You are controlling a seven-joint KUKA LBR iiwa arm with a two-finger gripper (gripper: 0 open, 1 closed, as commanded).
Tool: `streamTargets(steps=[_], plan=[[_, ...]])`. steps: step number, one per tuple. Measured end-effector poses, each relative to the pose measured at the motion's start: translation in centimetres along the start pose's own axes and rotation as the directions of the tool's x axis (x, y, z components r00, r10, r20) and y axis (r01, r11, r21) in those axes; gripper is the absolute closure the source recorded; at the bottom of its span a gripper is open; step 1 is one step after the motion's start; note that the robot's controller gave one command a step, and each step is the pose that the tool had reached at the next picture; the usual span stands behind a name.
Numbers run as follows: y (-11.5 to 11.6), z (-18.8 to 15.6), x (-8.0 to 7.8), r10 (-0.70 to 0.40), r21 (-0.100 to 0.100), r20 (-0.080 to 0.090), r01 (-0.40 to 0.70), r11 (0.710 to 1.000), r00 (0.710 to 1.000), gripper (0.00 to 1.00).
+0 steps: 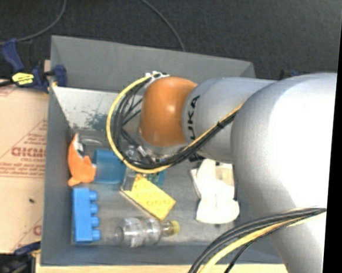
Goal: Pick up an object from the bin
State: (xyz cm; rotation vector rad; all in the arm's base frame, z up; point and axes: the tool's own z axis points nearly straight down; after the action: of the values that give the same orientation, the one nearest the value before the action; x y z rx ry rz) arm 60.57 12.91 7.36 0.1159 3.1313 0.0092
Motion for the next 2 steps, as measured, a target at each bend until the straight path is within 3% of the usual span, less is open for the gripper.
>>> streamTargets(steps=[1, 2], plan=[[0.0, 0.0, 0.0, 0.001, 0.000, 0.000, -0.001, 1.000, 1.000, 1.00], [1.6, -5.9, 0.7, -0.007, 0.000, 0.001, 0.007, 1.000, 1.000, 1.00]])
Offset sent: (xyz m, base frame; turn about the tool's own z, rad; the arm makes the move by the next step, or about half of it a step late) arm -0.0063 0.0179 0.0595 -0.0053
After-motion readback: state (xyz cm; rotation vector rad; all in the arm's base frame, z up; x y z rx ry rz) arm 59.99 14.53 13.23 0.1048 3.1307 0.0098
